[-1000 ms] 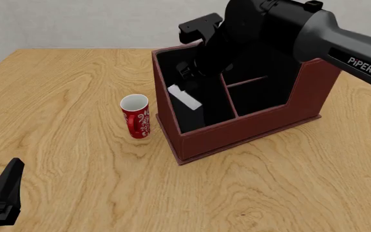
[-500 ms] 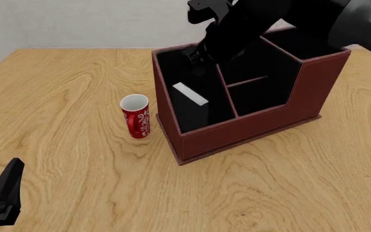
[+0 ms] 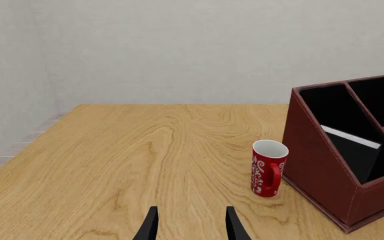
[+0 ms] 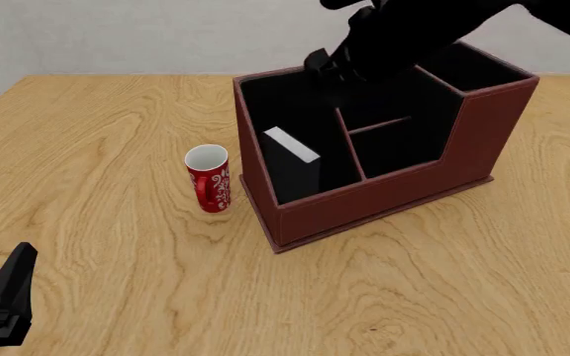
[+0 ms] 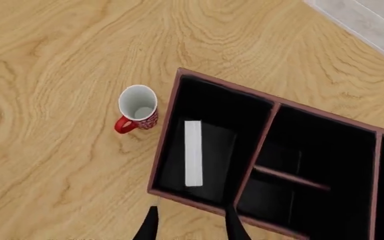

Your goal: Pick up the book and place it in the left compartment of the caddy.

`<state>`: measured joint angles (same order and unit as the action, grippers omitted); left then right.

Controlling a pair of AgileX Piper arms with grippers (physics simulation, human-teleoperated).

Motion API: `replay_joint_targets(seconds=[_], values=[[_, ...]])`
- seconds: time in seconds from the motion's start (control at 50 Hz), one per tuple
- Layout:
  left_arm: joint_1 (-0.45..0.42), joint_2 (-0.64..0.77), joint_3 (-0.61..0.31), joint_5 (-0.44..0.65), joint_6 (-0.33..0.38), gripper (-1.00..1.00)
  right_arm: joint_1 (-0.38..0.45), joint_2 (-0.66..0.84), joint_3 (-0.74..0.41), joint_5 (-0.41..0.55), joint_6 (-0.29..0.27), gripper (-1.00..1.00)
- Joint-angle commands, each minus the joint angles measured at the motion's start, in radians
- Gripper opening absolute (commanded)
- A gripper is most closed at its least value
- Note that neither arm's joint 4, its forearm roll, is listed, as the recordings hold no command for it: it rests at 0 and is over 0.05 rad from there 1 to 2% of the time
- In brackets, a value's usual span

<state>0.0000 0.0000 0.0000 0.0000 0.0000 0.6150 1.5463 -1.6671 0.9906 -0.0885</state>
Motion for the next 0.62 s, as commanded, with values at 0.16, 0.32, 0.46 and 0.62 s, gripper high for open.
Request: replay_joint_targets(seconds=[0.16,0.32,0.46,0.62], values=[[0.0,0.0,0.0,0.0,0.0,1.0,0.018,-0.173,0.162,-0.109,0.017,1.0],[0.0,0.0,0.0,0.0,0.0,1.0,0.027,-0.257,0.267,-0.193,0.013,1.0],[0.0,0.0,0.0,0.0,0.0,1.0,0.042,-0.322,0.342,-0.24,0.02,1.0],[0.0,0.0,0.0,0.0,0.0,1.0,0.065,-0.415,0.397,-0.28,0.035,1.0]])
